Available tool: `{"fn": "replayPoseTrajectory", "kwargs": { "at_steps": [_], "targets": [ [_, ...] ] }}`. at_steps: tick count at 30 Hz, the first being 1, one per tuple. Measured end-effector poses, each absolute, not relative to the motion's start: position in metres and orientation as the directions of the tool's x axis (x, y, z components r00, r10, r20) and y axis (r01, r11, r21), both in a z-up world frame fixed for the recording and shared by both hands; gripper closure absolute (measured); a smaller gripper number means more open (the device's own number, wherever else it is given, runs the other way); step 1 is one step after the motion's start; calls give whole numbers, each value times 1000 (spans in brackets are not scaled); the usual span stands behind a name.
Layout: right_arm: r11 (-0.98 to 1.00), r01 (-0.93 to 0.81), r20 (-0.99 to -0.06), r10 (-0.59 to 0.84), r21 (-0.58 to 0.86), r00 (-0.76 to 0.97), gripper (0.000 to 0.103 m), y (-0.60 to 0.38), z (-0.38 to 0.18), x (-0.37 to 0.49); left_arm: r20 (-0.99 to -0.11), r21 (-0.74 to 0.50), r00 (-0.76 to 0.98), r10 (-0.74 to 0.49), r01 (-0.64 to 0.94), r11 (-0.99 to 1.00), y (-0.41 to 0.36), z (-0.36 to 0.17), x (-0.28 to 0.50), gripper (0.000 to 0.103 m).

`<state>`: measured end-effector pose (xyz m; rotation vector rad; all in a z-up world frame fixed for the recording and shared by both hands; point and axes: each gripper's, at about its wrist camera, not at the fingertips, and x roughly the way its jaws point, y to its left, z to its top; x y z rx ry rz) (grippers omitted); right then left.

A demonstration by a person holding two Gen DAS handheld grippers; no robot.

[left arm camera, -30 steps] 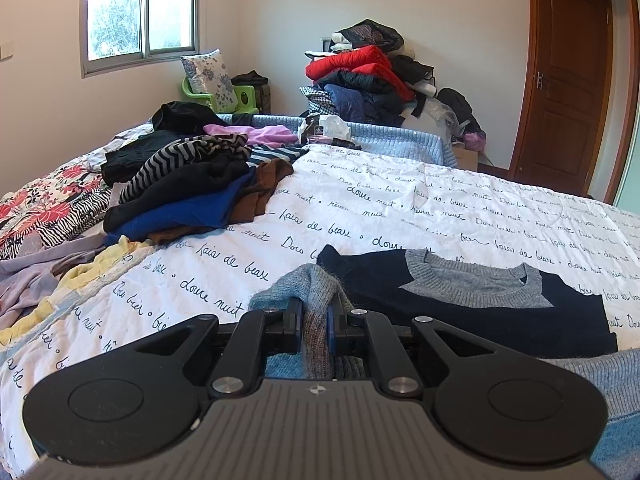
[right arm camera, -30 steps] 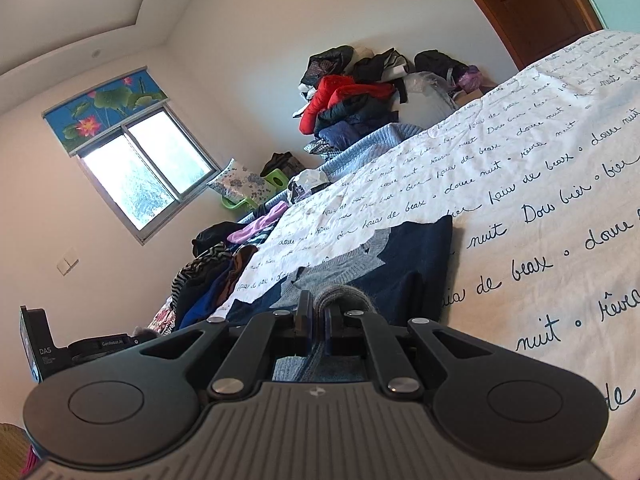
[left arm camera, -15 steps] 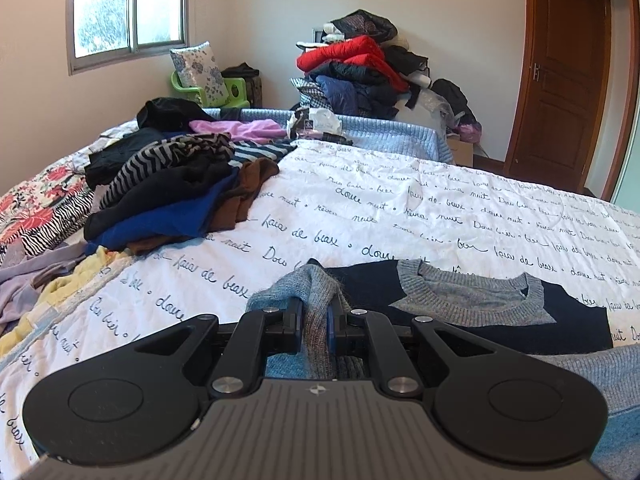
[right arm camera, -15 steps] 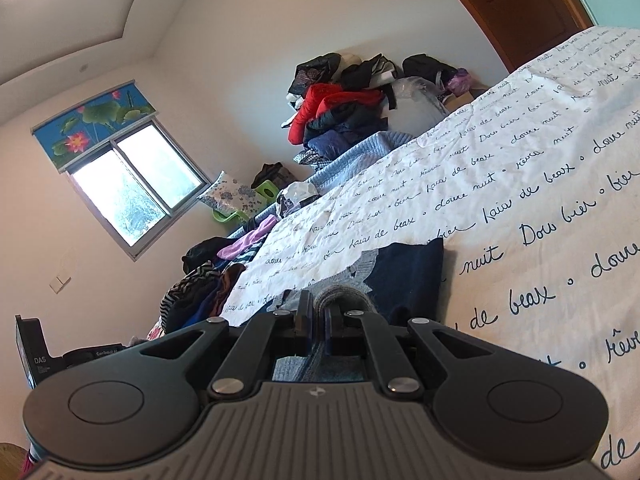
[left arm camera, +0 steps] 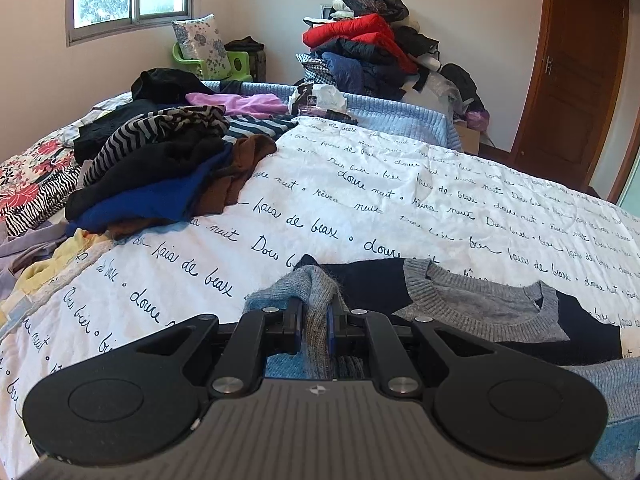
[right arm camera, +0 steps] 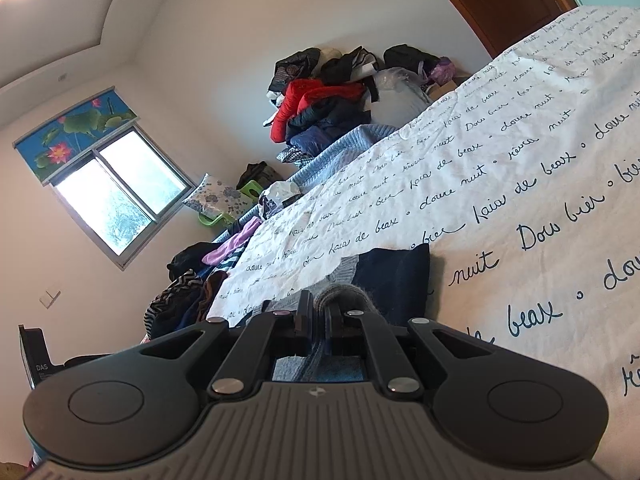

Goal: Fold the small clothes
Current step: 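Lower the hem onto the collar with both tools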

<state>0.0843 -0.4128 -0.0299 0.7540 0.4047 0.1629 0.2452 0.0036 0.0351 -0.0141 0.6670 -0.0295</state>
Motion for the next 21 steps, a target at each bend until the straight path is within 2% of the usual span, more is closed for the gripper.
{"fn": "replayPoseTrajectory", "kwargs": {
  "at_steps": [21],
  "targets": [
    [722,31,-321,268,691,908,97,-418,-36,100,-618,19,786,-23,44,999,-8,36,264,90]
  ]
}}
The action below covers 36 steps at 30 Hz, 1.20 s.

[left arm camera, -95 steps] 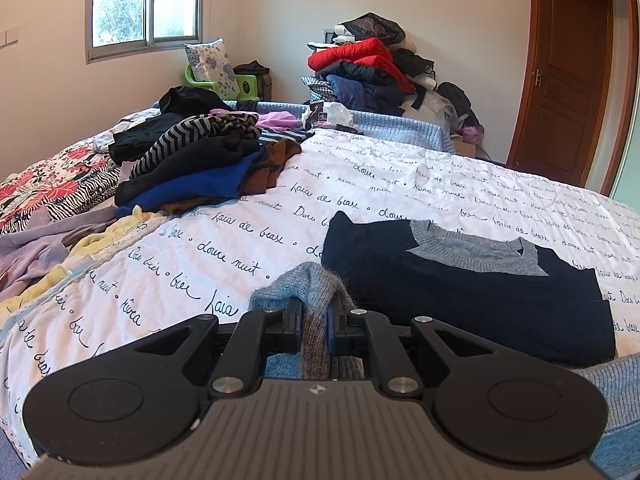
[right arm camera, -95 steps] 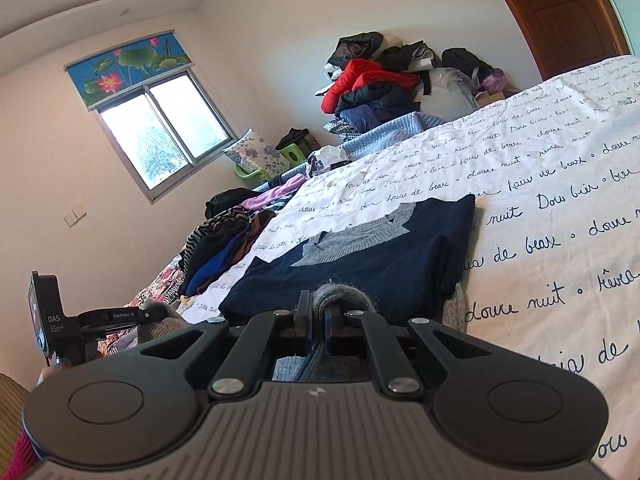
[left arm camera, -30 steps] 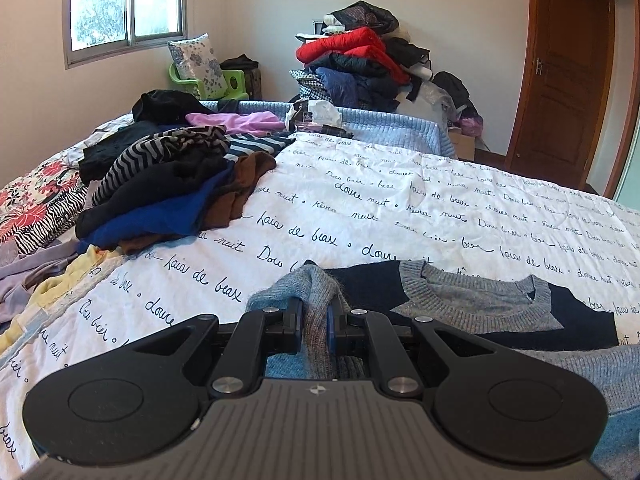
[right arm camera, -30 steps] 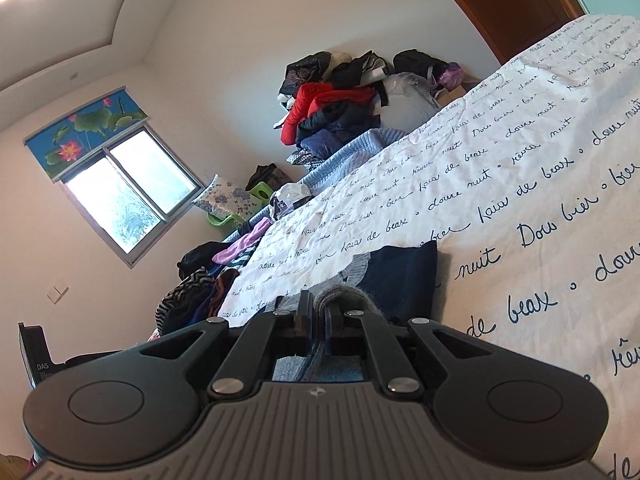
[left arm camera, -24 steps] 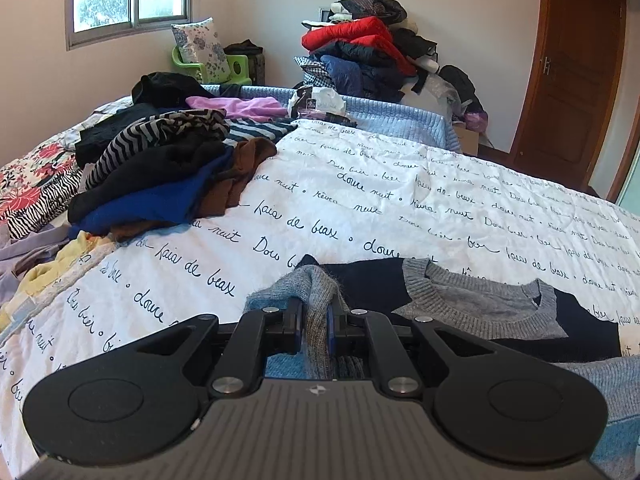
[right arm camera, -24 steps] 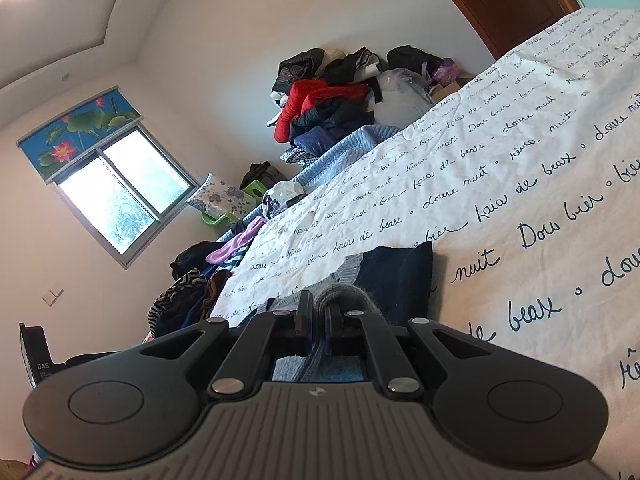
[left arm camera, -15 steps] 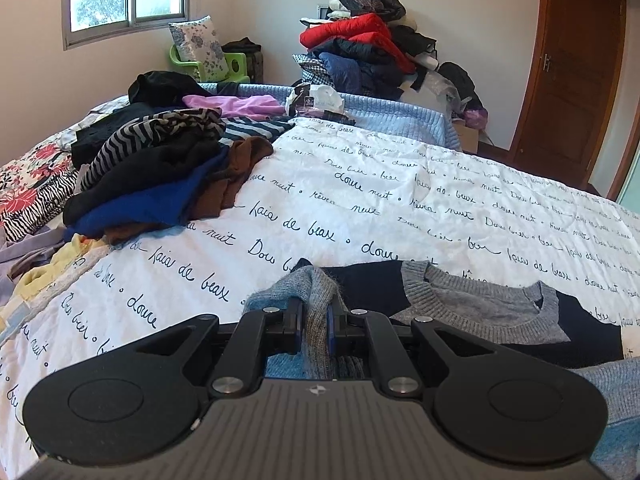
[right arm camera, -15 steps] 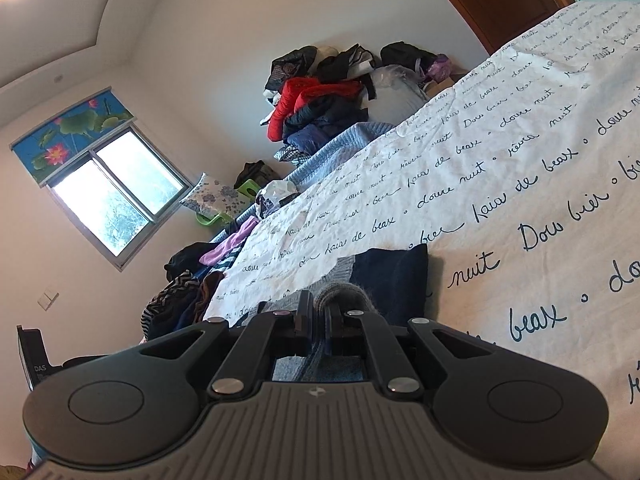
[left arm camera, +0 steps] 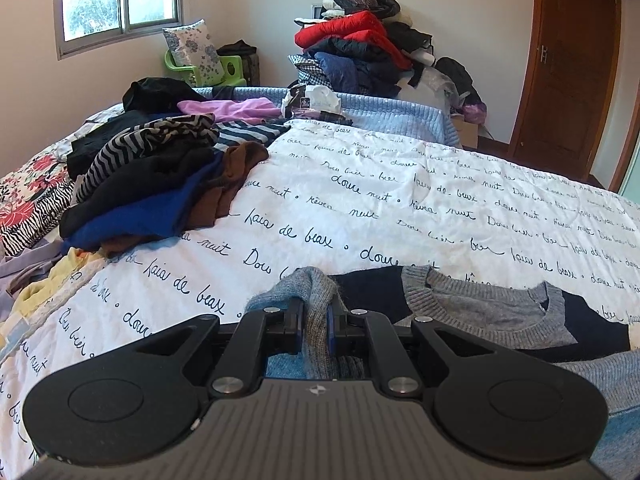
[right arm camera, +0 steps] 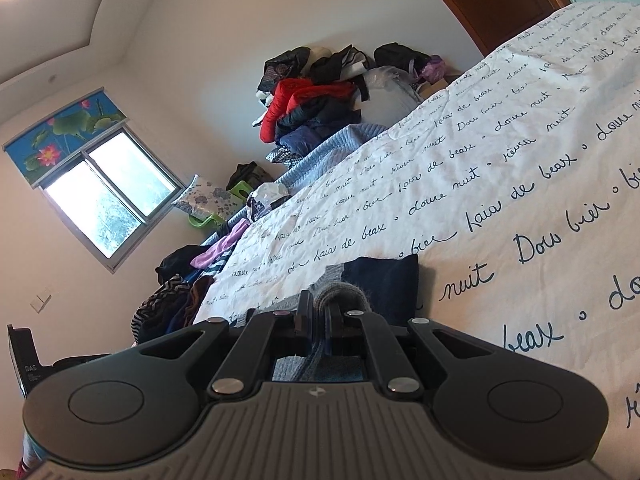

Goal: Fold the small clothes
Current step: 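Lower the hem onto the collar with both tools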

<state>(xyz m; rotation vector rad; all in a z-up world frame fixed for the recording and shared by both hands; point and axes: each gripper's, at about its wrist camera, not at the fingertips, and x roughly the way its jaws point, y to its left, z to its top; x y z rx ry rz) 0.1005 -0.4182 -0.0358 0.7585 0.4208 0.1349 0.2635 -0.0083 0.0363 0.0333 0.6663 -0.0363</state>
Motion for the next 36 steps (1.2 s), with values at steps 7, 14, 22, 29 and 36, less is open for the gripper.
{"fn": "replayPoseTrajectory", "kwargs": {
  "at_steps": [7,14,22,29,36],
  "targets": [
    [716,51,-335,261,696,905,97,-421,-41,106,-619,34,785,-25,58,998,-12,37,269,90],
    [703,77,-350,253,707,902,97,-426,-48,115,-649,32,760,-40,80,996,-18,28,288,90],
    [652,110,-363,268,750,892,97,-435,-63,127,-704,-23,707,-69,74,997,-10,13,313,90],
    [588,113,-355,315,801,880,97,-441,-71,140,-751,-121,648,-124,49,991,2,1,337,90],
    [492,130,-346,379,861,858,96,-451,-75,160,-755,-295,620,-210,-35,955,20,-8,356,85]
  ]
}}
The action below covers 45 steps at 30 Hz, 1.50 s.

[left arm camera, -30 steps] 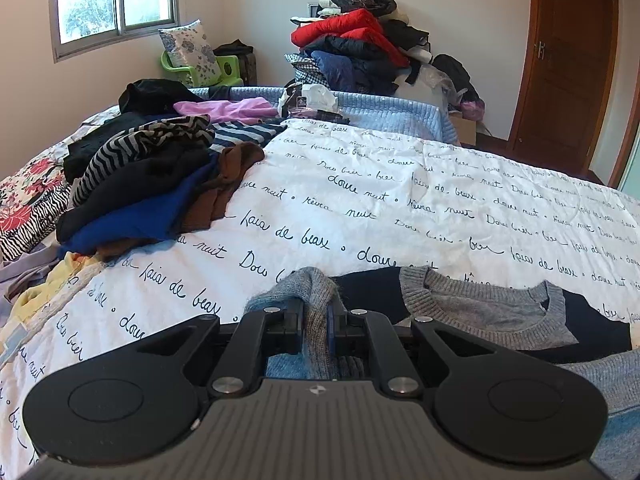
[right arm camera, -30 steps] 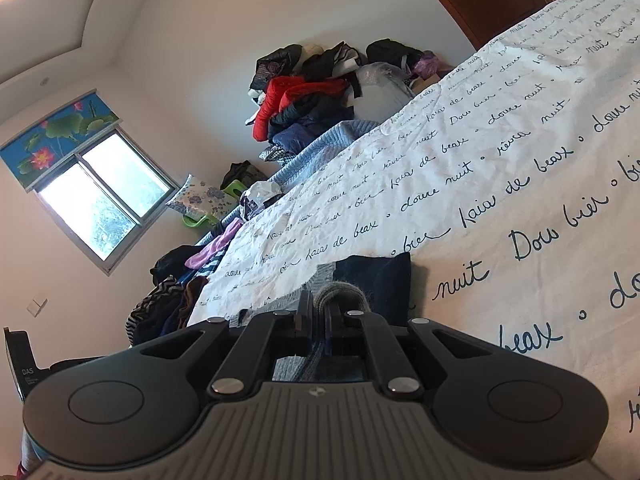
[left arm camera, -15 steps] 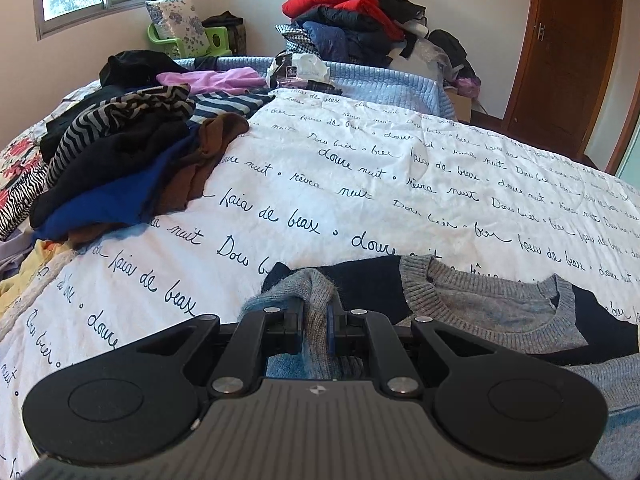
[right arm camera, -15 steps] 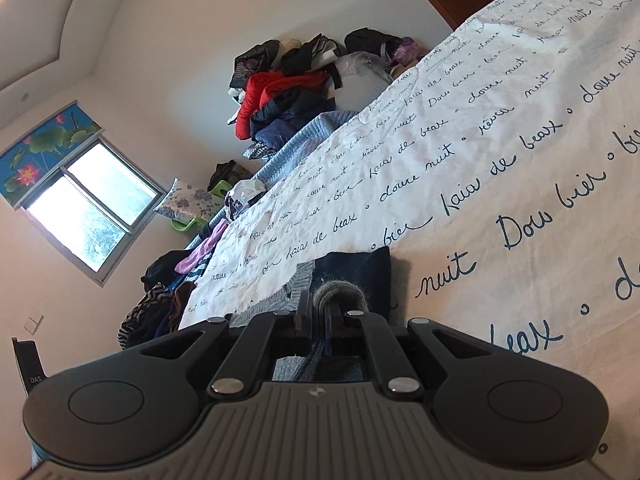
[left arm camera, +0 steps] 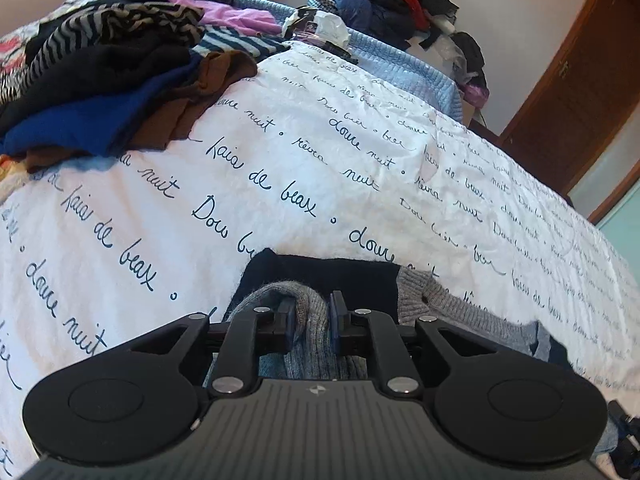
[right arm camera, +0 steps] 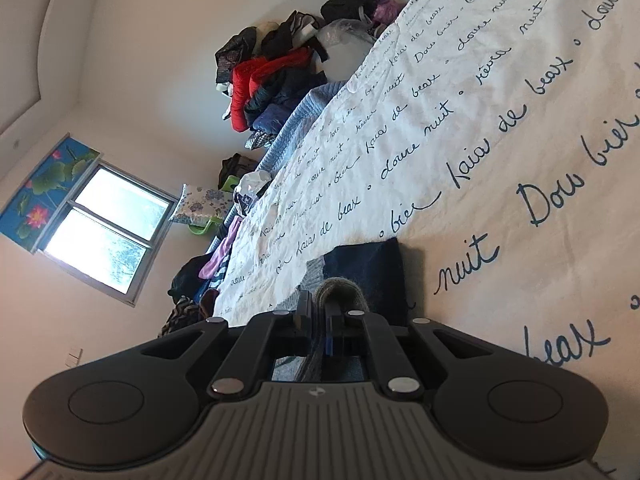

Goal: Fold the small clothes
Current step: 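Lower the hem onto the collar with both tools, then open both tools to release the hem on the folded sweater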

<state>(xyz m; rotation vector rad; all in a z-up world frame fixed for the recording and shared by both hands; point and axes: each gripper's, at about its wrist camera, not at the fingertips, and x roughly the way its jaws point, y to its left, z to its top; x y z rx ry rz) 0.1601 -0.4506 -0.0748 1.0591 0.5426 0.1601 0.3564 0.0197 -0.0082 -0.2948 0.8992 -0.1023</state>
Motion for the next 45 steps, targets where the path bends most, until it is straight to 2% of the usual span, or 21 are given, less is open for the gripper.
{"fn": "replayPoseTrajectory", "kwargs": {
  "at_steps": [2,5,6,8,10,11,16,18,19,25,29,32,36,38,40,42,45],
  "targets": [
    [489,137,-351,377,861,857,94,-452,-73,165,-748,-369,618,-243,-82,926,30,-10,362,84],
    [485,165,-371,367,859,853,91,-453,-74,171,-743,-410,621,-249,-128,903,41,-10,369,83],
    [483,175,-377,360,858,853,86,-453,-75,172,-743,-410,625,-241,-139,901,43,-10,370,83],
    [474,184,-376,349,861,859,72,-456,-76,175,-731,-383,654,-197,-155,910,48,-5,371,81],
    [472,188,-367,322,861,872,39,-459,-74,175,-711,-346,689,-140,-169,923,51,3,371,75],
    [477,187,-363,308,859,879,34,-459,-72,175,-699,-336,705,-123,-171,926,53,7,372,72],
    [516,190,-366,264,835,892,32,-459,-63,176,-671,-291,737,-81,-162,943,62,21,367,66],
    [543,180,-359,243,820,901,32,-457,-57,172,-680,-270,726,-103,-117,956,59,22,361,56],
    [557,165,-352,247,814,903,32,-456,-54,170,-686,-262,718,-120,-89,961,57,23,358,55],
    [591,81,-363,377,803,852,30,-437,-53,176,-726,-207,635,-263,163,965,27,21,329,55],
    [614,41,-388,445,788,807,30,-419,-55,184,-756,-191,538,-373,363,912,-5,10,317,51],
    [649,42,-431,453,759,781,28,-408,-56,193,-775,-116,525,-353,431,895,-30,-3,317,51],
    [735,100,-505,354,671,787,28,-402,-59,201,-777,23,579,-246,416,909,-54,-25,335,51],
    [769,153,-539,277,620,796,28,-402,-58,199,-737,113,657,-161,354,928,-57,-31,348,51],
    [770,150,-524,264,620,810,28,-402,-53,192,-685,179,725,-72,263,948,-52,-31,359,51],
    [790,131,-511,251,598,822,26,-400,-45,182,-656,157,754,-29,174,972,-38,-26,369,51],
    [826,109,-496,221,553,839,22,-397,-33,168,-666,64,746,-27,92,994,-16,-14,368,51]
  ]
}}
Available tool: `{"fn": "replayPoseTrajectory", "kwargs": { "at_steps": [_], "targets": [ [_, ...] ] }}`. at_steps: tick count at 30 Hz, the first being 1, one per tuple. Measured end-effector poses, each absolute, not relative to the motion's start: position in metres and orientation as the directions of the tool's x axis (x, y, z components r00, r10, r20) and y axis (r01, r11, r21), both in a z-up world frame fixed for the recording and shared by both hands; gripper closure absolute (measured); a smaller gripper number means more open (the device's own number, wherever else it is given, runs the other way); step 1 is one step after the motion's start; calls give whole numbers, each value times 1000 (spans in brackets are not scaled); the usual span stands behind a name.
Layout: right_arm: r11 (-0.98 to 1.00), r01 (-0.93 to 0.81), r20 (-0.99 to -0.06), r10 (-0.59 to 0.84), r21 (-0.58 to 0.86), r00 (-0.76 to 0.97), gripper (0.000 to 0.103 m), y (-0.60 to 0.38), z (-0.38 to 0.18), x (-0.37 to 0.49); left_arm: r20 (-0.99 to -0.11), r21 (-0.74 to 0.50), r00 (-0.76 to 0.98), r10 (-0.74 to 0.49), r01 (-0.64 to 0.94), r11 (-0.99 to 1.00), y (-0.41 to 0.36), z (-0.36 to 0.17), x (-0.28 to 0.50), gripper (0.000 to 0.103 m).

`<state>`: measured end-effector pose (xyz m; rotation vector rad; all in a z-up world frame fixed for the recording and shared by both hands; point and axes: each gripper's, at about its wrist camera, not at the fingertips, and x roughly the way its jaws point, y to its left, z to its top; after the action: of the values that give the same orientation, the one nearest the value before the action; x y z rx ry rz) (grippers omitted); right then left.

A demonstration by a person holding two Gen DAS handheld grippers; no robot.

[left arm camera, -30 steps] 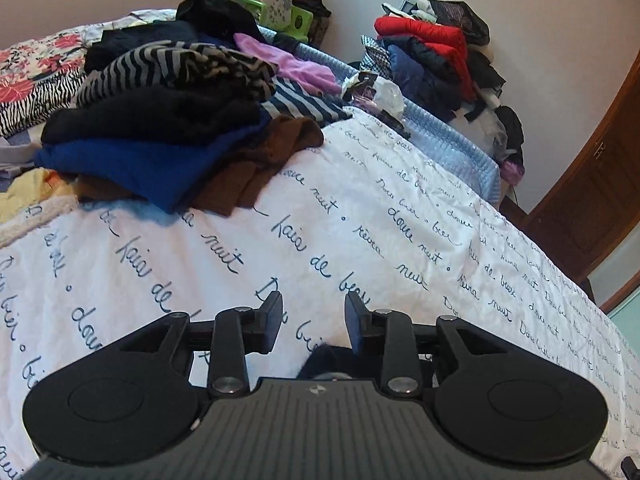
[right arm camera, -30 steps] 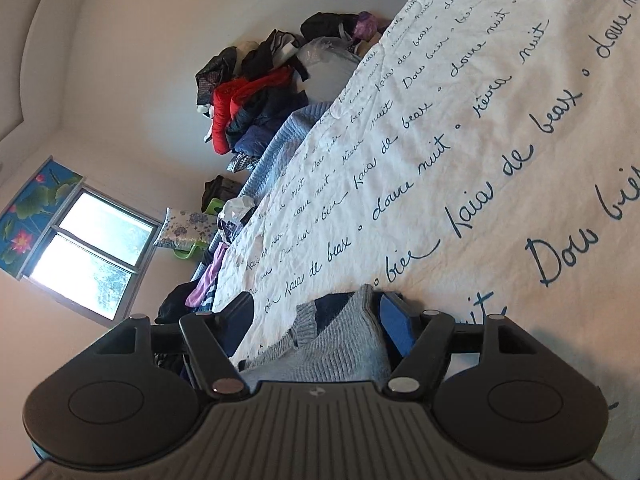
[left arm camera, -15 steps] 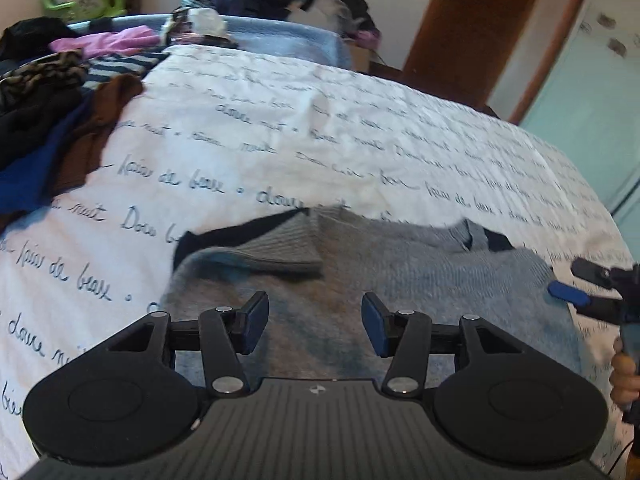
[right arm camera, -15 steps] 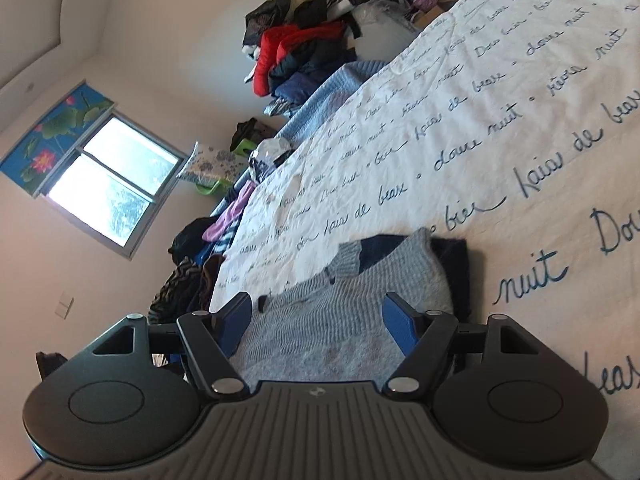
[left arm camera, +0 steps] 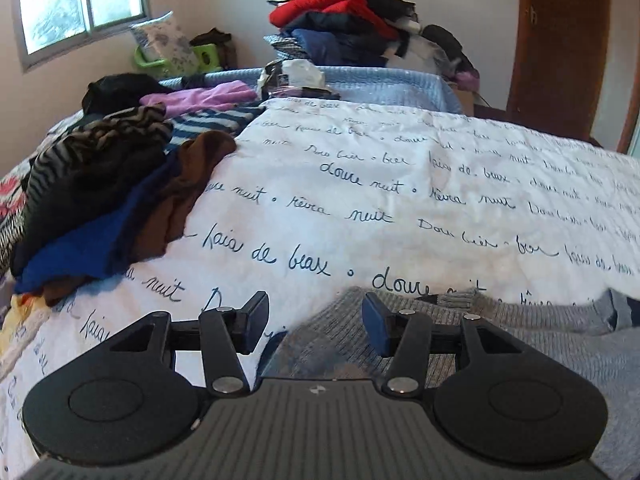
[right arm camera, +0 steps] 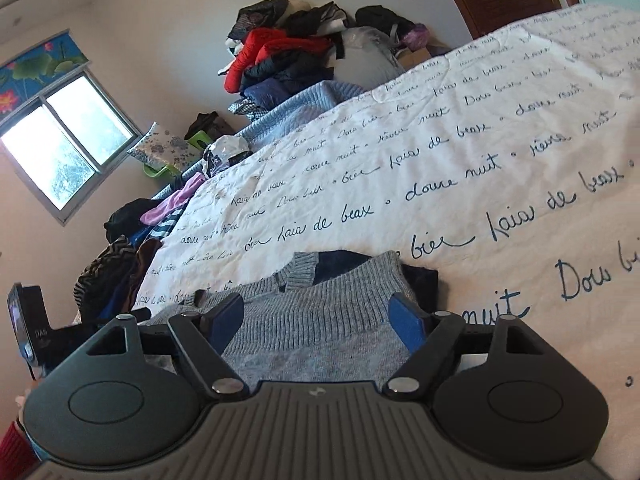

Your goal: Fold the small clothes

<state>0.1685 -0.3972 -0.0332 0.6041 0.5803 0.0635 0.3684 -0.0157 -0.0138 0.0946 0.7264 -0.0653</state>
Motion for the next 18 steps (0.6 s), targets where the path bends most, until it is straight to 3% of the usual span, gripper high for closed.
{"fn": "replayPoseTrajectory", "kwargs": {
  "at_steps": [3,5,8,11,14,18],
  "targets": [
    [829,80,-476,236,553,847,22,-400,-25,154,-664,42,747,-46,99,994,-6,-3,348,47],
    [825,3,-471,320,565,822,21,-394,-23,151,-657,60,752,-54,123,991,-6,0,326,42],
    [807,-102,-493,449,582,745,17,-375,-29,158,-656,78,753,-61,148,986,-8,-4,297,37],
    [829,-166,-540,485,534,688,17,-356,-37,179,-673,56,735,-87,168,984,-11,-8,279,37],
    [864,-150,-614,453,480,647,17,-349,-53,209,-670,53,734,-105,188,981,-16,-9,266,37],
    [966,-39,-667,207,257,716,17,-351,-57,234,-658,137,749,-78,221,966,-28,-15,251,34]
  ]
}}
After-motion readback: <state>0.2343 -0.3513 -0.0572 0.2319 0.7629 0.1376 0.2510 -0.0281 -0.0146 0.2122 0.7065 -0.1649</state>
